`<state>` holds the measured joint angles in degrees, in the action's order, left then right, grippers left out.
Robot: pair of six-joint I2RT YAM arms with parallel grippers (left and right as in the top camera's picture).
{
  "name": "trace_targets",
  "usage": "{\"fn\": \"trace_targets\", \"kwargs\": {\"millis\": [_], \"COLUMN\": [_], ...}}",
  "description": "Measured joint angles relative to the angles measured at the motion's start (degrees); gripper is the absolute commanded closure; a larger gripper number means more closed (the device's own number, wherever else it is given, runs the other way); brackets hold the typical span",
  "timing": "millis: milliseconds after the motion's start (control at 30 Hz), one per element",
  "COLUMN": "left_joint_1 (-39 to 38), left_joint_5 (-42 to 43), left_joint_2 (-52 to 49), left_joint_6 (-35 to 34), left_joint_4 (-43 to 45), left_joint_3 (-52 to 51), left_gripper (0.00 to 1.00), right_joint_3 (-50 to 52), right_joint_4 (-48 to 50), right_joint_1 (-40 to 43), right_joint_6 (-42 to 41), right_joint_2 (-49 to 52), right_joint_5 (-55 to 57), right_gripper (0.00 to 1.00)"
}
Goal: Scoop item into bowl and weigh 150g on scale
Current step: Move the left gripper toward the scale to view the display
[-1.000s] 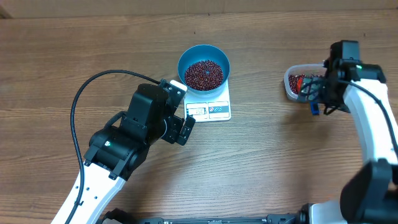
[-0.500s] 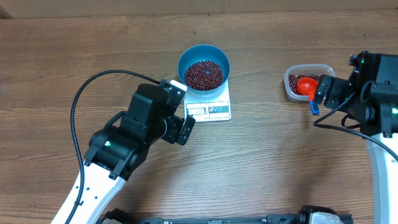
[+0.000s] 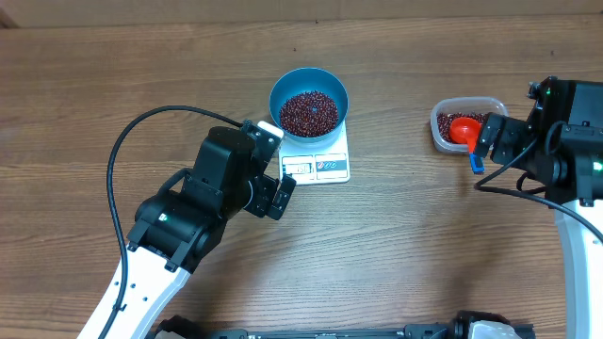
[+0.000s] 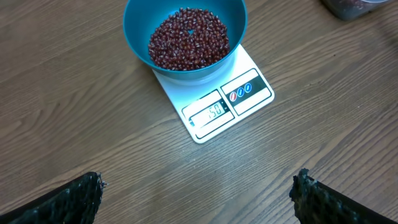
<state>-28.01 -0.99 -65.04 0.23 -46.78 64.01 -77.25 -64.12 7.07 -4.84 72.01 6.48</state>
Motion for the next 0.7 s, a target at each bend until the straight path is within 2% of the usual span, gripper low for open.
{"fn": "trace_targets", "kwargs": {"millis": [400, 567, 700], "left_joint_1": [0.0, 0.0, 0.0], "left_joint_5": [0.0, 0.6, 2.6], "left_joint_2": [0.0, 0.0, -0.1], "left_joint_6": [0.0, -0.3, -6.5], "left_joint_4": [-0.2, -3.1, 1.6], "left_joint_3": [0.0, 0.0, 0.0], "left_gripper": [0.00, 0.00, 0.00], "right_joint_3": [0.0, 0.0, 0.0], "right_joint_4": [0.0, 0.0, 0.0], "right_joint_1": [0.0, 0.0, 0.0], "right_joint_6": [0.0, 0.0, 0.0], "right_joint_2": [0.0, 0.0, 0.0], "right_joint_5": [0.0, 0.0, 0.0], "right_gripper": [0.00, 0.00, 0.00]}}
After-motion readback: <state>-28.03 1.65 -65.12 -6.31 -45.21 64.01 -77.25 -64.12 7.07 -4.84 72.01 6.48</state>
